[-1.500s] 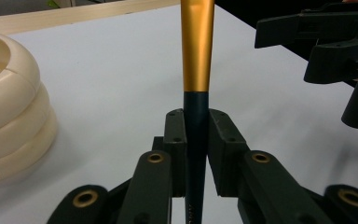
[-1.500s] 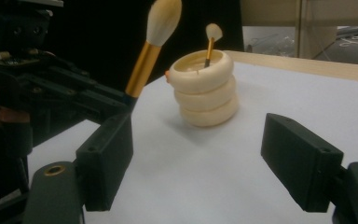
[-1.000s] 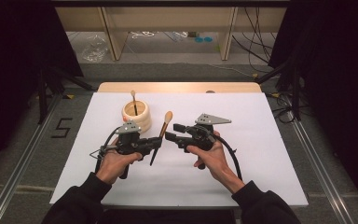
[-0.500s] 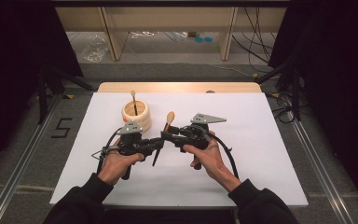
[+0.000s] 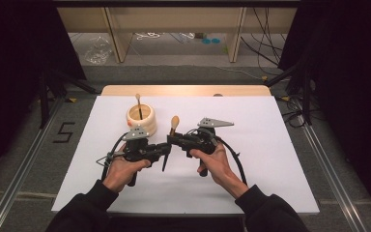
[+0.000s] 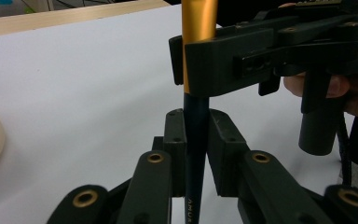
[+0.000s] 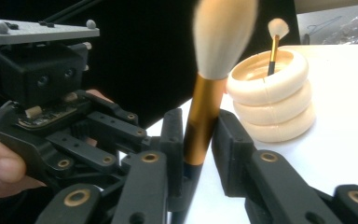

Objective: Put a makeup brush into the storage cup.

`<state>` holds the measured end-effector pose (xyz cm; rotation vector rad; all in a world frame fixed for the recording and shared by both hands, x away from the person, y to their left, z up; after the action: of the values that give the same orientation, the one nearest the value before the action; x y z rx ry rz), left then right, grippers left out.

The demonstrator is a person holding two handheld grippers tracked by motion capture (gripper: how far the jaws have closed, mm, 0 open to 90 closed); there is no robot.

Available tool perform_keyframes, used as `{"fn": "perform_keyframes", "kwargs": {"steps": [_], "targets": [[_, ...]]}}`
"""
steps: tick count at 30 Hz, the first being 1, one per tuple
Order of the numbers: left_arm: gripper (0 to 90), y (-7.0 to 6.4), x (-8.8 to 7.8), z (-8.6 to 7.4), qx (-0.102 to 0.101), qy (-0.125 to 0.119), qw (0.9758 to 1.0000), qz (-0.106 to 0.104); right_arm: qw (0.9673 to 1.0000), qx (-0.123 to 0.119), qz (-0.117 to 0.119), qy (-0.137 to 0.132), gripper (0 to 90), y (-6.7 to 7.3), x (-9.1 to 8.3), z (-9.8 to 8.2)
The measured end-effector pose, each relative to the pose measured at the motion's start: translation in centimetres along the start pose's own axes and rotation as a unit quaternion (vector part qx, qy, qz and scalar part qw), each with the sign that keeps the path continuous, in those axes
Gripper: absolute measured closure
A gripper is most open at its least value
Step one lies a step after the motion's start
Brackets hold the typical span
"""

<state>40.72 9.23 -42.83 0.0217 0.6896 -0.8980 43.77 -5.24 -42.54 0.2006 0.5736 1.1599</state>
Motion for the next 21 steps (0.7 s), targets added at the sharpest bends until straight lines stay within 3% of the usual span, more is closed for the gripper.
{"fn": "perform_keyframes", "kwargs": {"steps": [6, 7, 9, 12, 18, 21], "targets": [[77.2, -0.09, -0.05, 0.15, 0.002, -0.006, 0.9999, -0.008, 0.9999, 0.006, 0.012, -0.007, 77.9, 0.18, -0.12, 0.16], [67.4, -0.08, -0.07, 0.16, 0.005, -0.006, 1.0000, -0.004, 0.9998, 0.000, 0.013, -0.014, 77.9, 0.19, -0.23, 0.34], [64.0, 0.00, -0.02, 0.14, 0.016, -0.010, 0.9998, 0.002, 0.9998, 0.006, 0.013, -0.010, 77.9, 0.36, -0.34, 0.36], [57.7, -0.20, 0.02, 0.14, 0.027, -0.012, 0.9996, 0.004, 0.9996, -0.019, 0.007, -0.018, 77.9, 0.35, -0.34, 0.58], [58.6, -0.42, 0.17, 0.09, 0.033, -0.012, 0.9994, 0.003, 0.9997, -0.017, 0.011, -0.011, 77.9, 0.72, -0.33, 0.51], [60.1, -0.35, 0.16, 0.13, 0.034, -0.014, 0.9993, 0.004, 0.9994, -0.028, 0.013, -0.015, 77.9, 0.78, -0.29, 0.57]]}}
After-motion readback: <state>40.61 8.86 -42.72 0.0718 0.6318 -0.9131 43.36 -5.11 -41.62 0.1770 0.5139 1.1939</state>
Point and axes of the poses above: each handheld gripper's, and its own axes: x roughly forward along the jaws, z roughly out of its top, y roughly to its left, the point moved 5 cm from there along x, roughly forward along the jaws, and after that the axes turned 8 degrees about y, right-handed, at the moved point
